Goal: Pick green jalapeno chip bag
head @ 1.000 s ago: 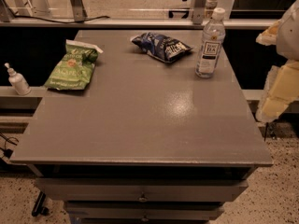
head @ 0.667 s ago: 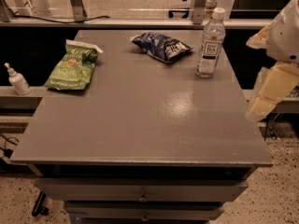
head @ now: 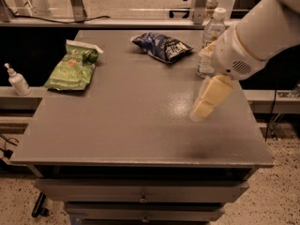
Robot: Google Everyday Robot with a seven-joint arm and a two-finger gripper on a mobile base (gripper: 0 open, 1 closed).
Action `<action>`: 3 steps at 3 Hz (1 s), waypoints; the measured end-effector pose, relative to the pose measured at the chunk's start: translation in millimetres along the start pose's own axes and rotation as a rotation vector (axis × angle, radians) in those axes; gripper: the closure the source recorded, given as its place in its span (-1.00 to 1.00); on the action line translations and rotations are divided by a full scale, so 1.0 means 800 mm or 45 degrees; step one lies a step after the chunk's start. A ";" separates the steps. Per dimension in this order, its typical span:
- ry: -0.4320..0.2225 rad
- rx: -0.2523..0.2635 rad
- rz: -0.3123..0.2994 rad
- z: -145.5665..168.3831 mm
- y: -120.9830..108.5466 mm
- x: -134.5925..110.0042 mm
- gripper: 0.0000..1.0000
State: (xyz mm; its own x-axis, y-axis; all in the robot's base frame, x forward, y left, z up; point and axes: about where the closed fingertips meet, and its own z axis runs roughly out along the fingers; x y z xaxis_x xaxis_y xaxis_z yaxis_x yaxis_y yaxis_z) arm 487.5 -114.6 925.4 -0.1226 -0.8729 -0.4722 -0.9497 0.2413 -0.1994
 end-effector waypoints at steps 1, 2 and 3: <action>-0.176 -0.002 -0.046 0.072 -0.010 -0.074 -1.00; -0.272 0.021 -0.055 0.108 -0.023 -0.129 -1.00; -0.272 0.021 -0.055 0.108 -0.023 -0.129 -1.00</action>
Offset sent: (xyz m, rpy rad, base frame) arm 0.0817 0.1760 -0.0280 0.2654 -0.1021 0.0848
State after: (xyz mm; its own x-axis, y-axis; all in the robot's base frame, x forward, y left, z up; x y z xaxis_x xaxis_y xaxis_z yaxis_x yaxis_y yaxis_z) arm 542.5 7.8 903.9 -0.0165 -0.7733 -0.6338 -0.9477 0.2141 -0.2365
